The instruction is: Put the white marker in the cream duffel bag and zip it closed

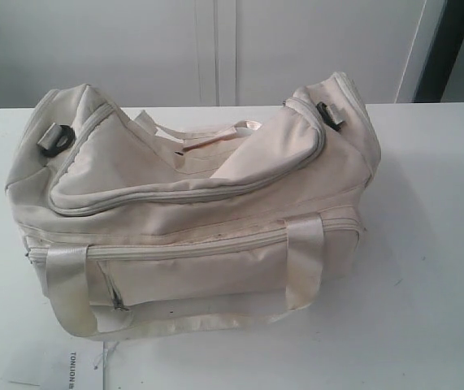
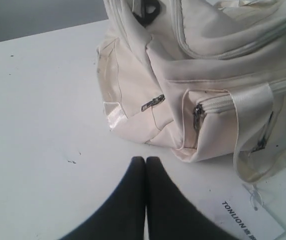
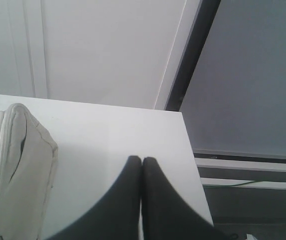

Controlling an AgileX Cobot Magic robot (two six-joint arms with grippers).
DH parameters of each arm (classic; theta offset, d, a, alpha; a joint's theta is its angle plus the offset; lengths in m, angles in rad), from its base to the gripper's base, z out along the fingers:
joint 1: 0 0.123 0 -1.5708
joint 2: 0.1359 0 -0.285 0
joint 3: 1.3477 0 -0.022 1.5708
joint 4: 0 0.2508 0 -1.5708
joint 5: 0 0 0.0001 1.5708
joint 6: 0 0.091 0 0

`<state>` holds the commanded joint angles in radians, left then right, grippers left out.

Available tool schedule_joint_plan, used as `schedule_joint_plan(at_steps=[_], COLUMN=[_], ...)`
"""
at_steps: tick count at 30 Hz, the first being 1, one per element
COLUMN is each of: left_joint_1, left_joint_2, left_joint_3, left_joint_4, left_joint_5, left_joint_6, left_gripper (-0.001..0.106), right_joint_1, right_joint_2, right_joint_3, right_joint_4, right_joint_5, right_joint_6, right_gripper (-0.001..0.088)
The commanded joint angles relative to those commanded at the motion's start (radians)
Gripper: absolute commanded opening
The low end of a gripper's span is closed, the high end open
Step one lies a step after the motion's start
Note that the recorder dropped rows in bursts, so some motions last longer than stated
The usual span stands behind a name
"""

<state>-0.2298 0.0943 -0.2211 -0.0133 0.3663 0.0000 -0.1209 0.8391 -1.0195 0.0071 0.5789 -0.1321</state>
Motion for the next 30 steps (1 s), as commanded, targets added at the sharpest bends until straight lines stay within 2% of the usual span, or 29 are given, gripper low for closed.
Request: schedule_joint_plan(at_steps=[13,30], left_joint_1=[0.0,0.0], left_joint_2=[-0.094,-0.094], left_joint_3=[0.108,0.191], left_joint_4=[0.0,0.0], left_joint_5=[0.0,-0.008], left_joint_6=[0.0,0.0], left_gripper=[0.0,0.0], right_joint_1=[0.0,0.0], right_joint_2=[0.0,0.0], right_joint_3=[0.0,0.0], right_joint_4=[0.0,0.002], right_joint_5=[0.0,0.0], right_joint_6=[0.0,0.0], right_gripper=[0.0,0.0])
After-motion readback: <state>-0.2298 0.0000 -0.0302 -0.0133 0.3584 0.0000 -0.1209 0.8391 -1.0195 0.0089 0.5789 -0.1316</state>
